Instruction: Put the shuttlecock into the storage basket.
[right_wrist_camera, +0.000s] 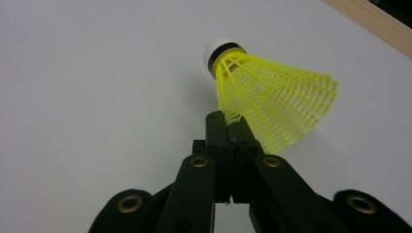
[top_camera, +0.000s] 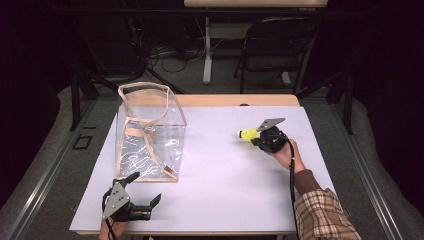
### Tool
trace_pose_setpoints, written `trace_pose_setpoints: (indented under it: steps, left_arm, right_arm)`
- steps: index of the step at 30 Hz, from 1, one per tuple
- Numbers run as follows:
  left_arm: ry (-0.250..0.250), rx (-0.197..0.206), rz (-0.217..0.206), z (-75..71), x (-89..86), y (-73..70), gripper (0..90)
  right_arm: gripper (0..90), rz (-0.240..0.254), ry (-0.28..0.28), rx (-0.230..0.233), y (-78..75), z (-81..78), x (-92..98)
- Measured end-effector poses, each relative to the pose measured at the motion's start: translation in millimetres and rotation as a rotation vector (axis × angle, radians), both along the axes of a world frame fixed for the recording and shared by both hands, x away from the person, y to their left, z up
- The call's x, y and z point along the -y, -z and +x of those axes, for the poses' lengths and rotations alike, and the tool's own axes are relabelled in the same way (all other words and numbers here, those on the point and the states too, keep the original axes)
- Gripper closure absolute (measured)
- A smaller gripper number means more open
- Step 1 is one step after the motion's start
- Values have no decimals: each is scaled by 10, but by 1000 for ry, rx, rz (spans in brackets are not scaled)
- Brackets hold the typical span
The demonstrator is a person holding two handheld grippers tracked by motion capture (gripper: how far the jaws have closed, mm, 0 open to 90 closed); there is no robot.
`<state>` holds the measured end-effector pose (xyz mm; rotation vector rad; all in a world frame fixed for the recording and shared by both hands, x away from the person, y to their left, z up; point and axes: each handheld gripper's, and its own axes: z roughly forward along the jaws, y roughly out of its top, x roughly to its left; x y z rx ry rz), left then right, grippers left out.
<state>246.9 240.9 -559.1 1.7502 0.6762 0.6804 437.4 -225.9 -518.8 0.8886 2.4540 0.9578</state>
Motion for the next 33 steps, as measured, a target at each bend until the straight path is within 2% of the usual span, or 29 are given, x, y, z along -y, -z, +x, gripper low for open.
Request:
trace_pose_setpoints:
  steps: [13, 33]
  left_arm:
    - [-1, 1, 0, 0, -1, 0, 1]
    - [-3, 0, -4, 1, -2, 0, 1]
  right_arm:
    - [899, -11, -31, 8, -62, -21, -19]
    - [899, 7, -55, 16, -175, -68, -78]
